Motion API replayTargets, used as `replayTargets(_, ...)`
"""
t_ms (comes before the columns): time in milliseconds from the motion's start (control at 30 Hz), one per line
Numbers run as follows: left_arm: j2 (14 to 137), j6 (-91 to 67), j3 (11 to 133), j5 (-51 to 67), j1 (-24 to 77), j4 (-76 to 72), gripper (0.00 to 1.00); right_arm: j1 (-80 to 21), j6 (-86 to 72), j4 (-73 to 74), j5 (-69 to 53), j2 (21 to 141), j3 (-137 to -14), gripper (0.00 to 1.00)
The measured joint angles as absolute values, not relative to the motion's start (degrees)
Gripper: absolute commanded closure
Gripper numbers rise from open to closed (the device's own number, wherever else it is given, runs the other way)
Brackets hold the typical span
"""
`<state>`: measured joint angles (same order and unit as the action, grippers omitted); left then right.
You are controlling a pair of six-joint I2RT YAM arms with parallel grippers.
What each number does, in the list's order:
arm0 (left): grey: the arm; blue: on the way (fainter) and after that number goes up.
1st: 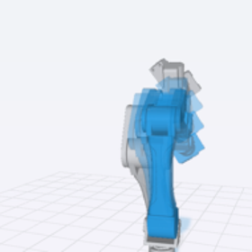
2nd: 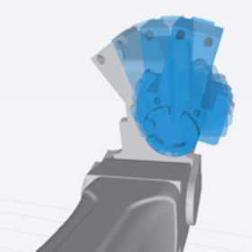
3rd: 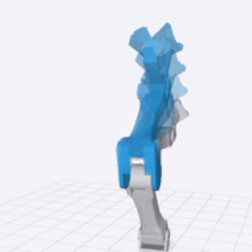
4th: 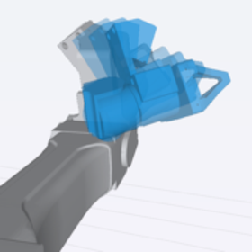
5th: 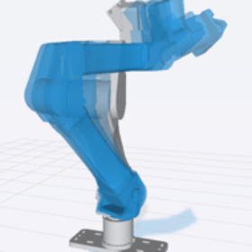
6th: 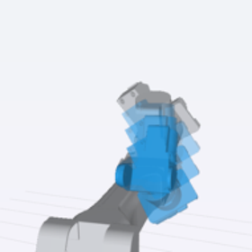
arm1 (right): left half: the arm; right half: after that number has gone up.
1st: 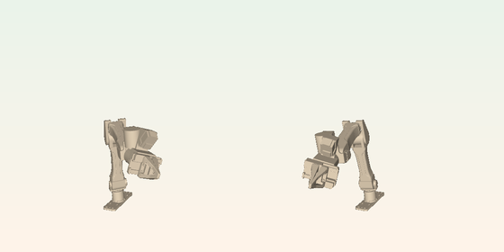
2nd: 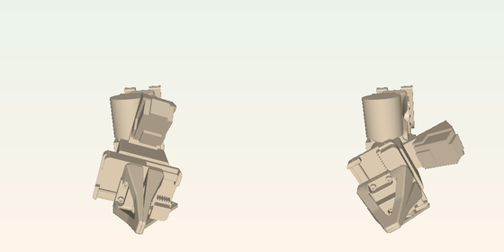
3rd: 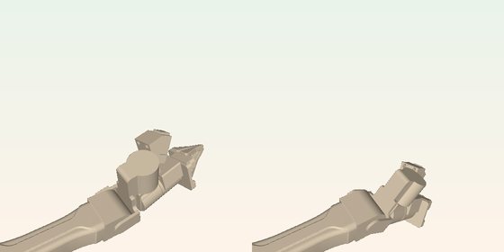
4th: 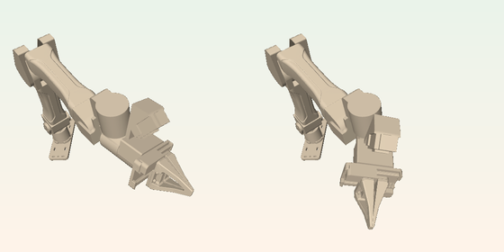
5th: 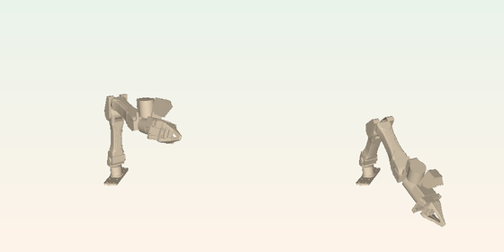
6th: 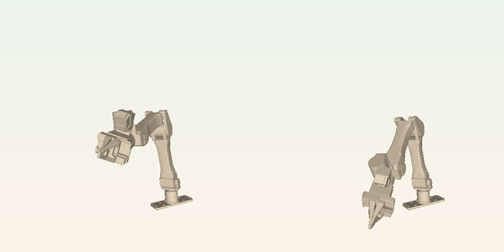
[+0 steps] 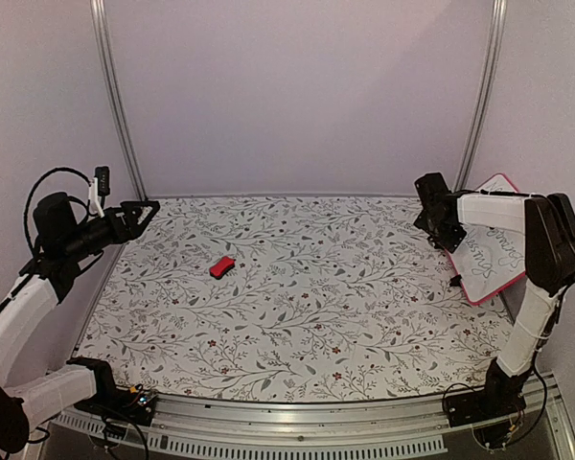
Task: Erase the whiteboard
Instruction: Move the whiteboard eraser to the center of the board.
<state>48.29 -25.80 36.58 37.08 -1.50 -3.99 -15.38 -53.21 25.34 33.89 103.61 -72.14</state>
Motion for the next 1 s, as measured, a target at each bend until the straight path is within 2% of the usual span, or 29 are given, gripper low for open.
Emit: replayTargets(1000, 47.88, -26.37, 35.88, 38.17, -1.5, -4.97, 0.0, -15.38, -64.49, 32.29, 41.58, 120.11, -86.32, 0.32)
